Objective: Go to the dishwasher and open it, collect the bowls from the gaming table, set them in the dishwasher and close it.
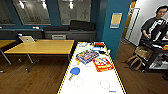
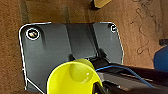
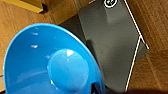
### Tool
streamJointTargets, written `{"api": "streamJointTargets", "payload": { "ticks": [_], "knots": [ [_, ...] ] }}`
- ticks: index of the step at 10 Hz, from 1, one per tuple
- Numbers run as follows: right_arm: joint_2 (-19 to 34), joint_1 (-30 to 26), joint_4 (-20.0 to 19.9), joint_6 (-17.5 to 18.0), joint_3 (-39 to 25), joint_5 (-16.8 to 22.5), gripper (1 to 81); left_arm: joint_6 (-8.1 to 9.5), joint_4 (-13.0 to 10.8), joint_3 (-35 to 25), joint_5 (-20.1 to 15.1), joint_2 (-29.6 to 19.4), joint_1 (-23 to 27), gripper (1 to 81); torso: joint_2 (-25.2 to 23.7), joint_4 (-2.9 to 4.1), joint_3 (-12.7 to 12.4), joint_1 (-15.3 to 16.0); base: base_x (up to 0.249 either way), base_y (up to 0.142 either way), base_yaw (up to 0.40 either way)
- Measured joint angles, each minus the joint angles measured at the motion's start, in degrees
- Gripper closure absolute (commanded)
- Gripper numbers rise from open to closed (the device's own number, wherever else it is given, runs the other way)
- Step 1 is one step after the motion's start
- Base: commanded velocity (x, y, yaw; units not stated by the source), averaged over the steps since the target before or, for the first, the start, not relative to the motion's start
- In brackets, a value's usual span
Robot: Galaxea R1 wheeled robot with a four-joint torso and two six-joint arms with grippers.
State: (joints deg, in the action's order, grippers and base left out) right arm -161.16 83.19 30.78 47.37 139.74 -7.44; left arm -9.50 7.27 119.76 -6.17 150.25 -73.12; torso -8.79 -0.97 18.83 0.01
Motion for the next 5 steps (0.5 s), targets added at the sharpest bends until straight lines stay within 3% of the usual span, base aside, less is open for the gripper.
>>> {"api": "streamJointTargets", "payload": {
  "ticks": [2, 5],
  "knots": [
    [-2.12, 0.11, 0.78, 0.01, 1.94, 0.16, 81.1, 0.02, -0.05, 2.43, 0.46, 1.13, -0.04, 81.1, -0.02, 0.00, 0.00, -0.01, 0.000, 0.000, 0.000],
    [-2.10, -0.45, 1.05, 0.01, 2.23, -0.11, 81.1, 0.00, -0.71, 2.84, 1.54, 1.82, -0.13, 81.1, 0.02, 0.00, 0.00, 0.05, -0.090, 0.000, 0.000]
  ]
}}
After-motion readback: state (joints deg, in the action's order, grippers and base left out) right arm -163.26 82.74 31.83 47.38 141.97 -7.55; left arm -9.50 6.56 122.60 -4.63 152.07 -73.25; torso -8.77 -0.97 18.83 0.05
